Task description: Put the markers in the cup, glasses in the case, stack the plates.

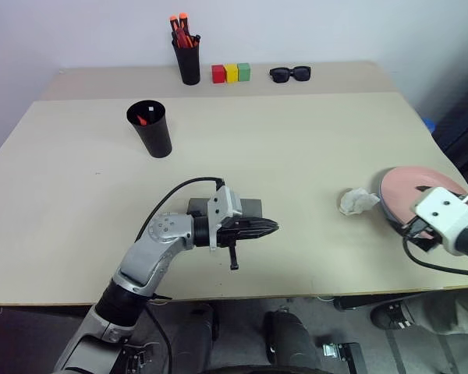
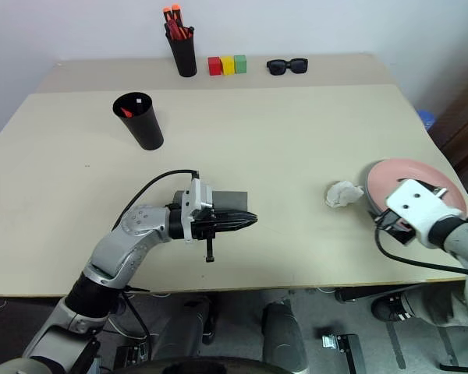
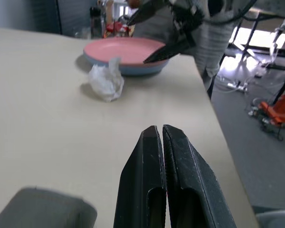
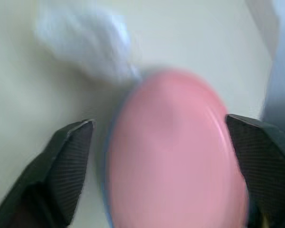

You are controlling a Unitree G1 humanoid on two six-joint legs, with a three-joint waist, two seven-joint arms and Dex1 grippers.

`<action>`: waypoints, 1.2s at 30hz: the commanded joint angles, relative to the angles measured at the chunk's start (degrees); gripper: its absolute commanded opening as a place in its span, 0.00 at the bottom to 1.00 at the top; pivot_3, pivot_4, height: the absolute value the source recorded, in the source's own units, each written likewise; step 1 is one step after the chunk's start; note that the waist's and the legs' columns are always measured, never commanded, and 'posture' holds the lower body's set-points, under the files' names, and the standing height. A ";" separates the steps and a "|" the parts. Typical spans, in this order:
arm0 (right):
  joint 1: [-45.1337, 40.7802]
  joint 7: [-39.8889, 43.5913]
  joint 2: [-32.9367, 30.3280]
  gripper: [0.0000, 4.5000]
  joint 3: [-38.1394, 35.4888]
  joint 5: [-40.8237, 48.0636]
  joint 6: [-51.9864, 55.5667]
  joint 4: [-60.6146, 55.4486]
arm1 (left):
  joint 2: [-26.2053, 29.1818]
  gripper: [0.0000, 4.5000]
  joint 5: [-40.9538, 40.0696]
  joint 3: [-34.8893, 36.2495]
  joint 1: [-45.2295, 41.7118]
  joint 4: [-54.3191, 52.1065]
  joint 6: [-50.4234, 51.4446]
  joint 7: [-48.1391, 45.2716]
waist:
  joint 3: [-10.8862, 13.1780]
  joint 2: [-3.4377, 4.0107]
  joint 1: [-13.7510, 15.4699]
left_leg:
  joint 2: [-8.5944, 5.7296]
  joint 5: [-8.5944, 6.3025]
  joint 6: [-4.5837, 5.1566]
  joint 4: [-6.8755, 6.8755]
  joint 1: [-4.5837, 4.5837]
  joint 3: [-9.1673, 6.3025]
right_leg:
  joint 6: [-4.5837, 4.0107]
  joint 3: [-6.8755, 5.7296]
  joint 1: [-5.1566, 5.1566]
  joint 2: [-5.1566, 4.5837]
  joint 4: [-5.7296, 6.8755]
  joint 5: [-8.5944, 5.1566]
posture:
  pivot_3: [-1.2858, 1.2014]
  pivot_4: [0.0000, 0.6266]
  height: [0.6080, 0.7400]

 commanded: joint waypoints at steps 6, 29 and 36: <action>-7.94 -3.78 1.40 0.99 12.04 -3.60 -4.91 5.19 | -0.05 0.02 0.86 -0.27 1.42 -3.92 -0.45 2.06 | 0.00 -0.01 0.04 | 0.01 0.00 0.00 0.02 -0.02 -0.01 | 0.00 0.00 0.00 -0.02 -0.03 0.00 | 0.52 0.24 1.00; -8.27 -5.19 -0.44 0.01 3.55 -2.09 -4.67 1.07 | -1.12 0.02 -1.34 0.45 2.75 -5.29 1.30 4.47 | 0.00 0.01 0.05 | -0.01 0.00 0.00 -0.01 -0.01 -0.02 | 0.00 0.00 -0.01 0.01 0.00 0.00 | 0.52 0.24 1.00; -7.50 -3.64 -3.14 0.01 -1.08 -0.95 -1.47 0.41 | -2.15 0.02 -1.10 -0.43 1.25 -2.66 0.05 3.54 | -0.01 0.00 0.17 | -0.02 0.00 0.00 0.00 -0.01 -0.01 | 0.00 -0.01 0.01 0.00 -0.02 0.00 | 0.52 0.24 1.00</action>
